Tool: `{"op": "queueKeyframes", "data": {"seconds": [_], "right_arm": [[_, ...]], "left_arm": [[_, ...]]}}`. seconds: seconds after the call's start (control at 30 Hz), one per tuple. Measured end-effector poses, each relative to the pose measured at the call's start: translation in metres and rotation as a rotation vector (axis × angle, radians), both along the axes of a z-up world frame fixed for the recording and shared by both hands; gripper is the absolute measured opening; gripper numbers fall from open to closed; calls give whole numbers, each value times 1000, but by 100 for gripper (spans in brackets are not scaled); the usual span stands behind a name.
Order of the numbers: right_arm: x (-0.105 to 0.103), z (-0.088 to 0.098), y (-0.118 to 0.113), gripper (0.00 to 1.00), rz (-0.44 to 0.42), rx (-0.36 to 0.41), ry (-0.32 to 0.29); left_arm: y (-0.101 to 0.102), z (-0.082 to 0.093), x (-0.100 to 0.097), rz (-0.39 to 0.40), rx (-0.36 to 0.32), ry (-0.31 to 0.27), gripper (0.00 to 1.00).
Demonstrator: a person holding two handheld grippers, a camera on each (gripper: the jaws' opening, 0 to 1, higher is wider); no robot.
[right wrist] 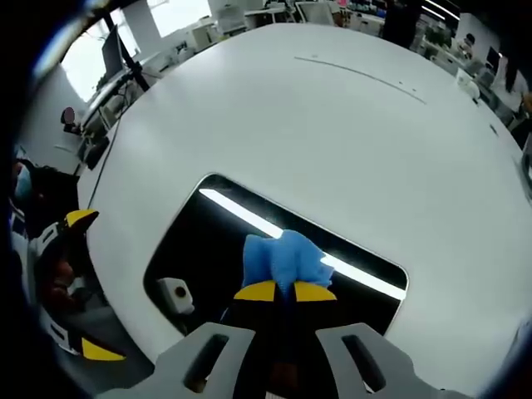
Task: Wipe the mirror surface with the cleaning cloth until all visible marks leave the cleaned area.
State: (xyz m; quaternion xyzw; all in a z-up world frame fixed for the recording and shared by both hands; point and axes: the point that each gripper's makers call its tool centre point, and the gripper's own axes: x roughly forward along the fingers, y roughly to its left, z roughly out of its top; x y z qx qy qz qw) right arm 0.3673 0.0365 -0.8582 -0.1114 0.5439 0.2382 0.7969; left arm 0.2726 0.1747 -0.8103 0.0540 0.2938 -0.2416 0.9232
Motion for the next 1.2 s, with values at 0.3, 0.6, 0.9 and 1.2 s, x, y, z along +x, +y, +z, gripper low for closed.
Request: {"op": "queueKeyframes", "data": {"seconds": [0.3, 0.6, 0.9, 1.2], "right_arm": [[-18, 3, 2, 0, 4, 1, 7], [-24, 1, 2, 0, 3, 2, 5], [-37, 4, 1, 0, -30, 36, 5], [-49, 6, 1, 0, -33, 46, 20]], "left_arm": [[-2, 0, -1, -11, 4, 3, 99], [-4, 1, -3, -22, 1, 5, 99], [-5, 1, -4, -33, 8, 3, 99], [-6, 1, -4, -39, 8, 4, 99]]}}
